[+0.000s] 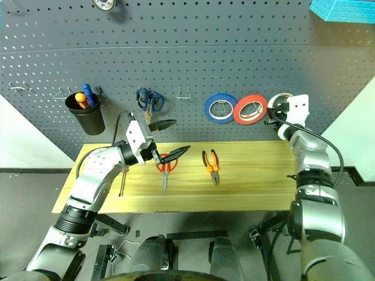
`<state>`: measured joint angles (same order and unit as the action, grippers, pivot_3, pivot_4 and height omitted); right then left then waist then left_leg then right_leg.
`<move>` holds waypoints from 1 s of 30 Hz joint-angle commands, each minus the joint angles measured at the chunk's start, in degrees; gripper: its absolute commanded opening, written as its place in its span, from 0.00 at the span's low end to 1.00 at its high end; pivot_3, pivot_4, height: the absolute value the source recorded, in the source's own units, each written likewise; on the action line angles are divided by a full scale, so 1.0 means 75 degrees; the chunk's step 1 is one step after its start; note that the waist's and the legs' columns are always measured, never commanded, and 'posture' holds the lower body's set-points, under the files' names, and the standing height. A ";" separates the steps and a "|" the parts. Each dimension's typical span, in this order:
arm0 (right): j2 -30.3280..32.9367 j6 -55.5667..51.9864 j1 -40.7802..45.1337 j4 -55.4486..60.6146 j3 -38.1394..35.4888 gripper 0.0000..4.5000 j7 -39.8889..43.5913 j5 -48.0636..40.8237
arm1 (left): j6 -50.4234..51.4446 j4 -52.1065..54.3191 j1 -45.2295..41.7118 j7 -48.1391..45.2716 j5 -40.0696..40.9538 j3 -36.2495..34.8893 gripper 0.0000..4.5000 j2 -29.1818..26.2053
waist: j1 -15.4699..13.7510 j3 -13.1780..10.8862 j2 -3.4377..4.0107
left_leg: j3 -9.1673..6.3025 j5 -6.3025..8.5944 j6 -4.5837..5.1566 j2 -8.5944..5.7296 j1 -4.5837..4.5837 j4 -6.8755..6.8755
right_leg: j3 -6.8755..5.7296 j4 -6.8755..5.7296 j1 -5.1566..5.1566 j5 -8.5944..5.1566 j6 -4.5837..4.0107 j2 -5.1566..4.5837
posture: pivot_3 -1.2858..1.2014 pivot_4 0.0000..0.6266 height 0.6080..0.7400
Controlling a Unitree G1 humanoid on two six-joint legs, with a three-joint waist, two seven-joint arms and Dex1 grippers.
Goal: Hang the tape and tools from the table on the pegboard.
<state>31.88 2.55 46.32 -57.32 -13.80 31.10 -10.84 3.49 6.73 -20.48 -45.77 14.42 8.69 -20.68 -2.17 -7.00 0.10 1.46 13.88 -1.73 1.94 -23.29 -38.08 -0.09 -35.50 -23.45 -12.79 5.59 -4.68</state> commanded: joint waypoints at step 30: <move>0.0260 -0.1928 -0.3126 0.5603 0.0280 0.69 0.0001 -0.0088 | 0.0163 0.0820 0.0583 0.0312 -0.0017 -0.0217 1.00 -0.0327 | -0.0043 -0.0004 0.0003 | -0.0007 0.0008 0.0013 0.0000 -0.0012 0.0020 | 0.0000 0.0011 -0.0009 -0.0009 0.0012 -0.0002 | 0.58 0.15 0.82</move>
<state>32.39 -6.83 24.10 -27.55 -11.04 30.27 -8.83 4.94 10.71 -16.39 -43.57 14.25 7.89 -22.73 -2.48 -7.03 0.12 1.42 13.96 -1.61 1.95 -23.37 -37.93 -0.09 -35.43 -23.54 -12.86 5.68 -4.70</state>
